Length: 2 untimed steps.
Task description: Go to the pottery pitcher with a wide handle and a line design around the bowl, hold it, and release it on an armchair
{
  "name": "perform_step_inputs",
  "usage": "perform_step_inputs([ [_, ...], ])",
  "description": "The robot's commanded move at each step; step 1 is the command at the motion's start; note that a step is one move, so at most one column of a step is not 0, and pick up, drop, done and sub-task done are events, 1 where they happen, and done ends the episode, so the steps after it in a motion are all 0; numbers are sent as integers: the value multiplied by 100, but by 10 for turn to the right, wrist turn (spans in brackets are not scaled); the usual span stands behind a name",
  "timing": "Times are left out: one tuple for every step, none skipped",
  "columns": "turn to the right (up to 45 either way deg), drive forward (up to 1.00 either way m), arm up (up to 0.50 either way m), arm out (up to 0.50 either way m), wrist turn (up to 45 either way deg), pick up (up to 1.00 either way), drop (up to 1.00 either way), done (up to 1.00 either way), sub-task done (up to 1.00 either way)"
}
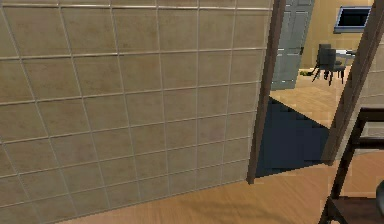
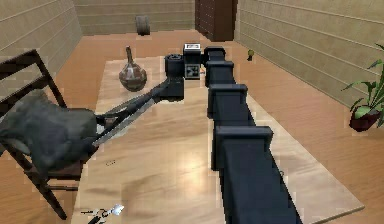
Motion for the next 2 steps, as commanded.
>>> perform_step_inputs([
  [0,0,0,0,-300,0,0,0,0],
  [0,0,0,-30,0,0,0,0,0],
])
